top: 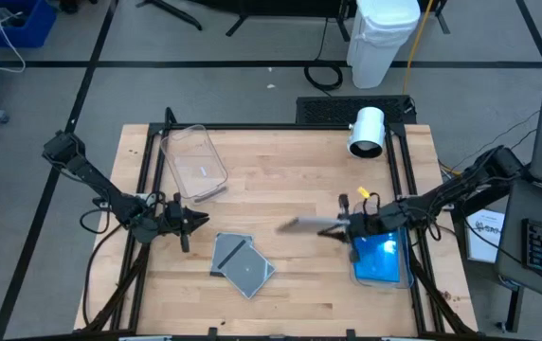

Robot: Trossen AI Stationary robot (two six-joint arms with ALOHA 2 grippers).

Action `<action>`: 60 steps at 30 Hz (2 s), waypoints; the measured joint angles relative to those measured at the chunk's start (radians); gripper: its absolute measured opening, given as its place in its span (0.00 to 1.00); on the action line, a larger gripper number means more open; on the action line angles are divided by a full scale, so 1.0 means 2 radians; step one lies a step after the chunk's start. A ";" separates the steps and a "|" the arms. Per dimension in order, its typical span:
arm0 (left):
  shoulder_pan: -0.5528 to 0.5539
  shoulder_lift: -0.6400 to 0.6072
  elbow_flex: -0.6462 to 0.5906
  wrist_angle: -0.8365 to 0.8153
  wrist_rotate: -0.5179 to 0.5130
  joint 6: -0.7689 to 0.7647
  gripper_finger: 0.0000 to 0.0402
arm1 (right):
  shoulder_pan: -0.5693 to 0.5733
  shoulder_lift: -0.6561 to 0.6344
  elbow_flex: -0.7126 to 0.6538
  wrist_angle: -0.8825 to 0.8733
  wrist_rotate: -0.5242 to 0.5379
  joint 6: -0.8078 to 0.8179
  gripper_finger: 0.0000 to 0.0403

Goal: Pick & place jewel cases by type
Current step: Put the top black disc case into the left transparent bin

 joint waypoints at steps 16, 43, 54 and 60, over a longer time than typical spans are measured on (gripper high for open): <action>0.000 0.000 0.000 0.000 0.000 0.000 0.16 | 0.013 0.001 -0.010 0.052 0.215 -0.019 0.06; 0.000 0.000 0.000 0.000 0.000 0.000 0.16 | 0.037 0.004 -0.033 0.048 -0.377 -0.052 0.06; 0.000 0.000 0.000 0.000 0.000 0.000 0.16 | 0.036 0.004 0.019 -0.002 0.054 0.042 0.06; 0.000 0.000 0.000 0.000 0.000 0.000 0.16 | 0.036 0.021 0.019 -0.005 0.279 0.020 0.06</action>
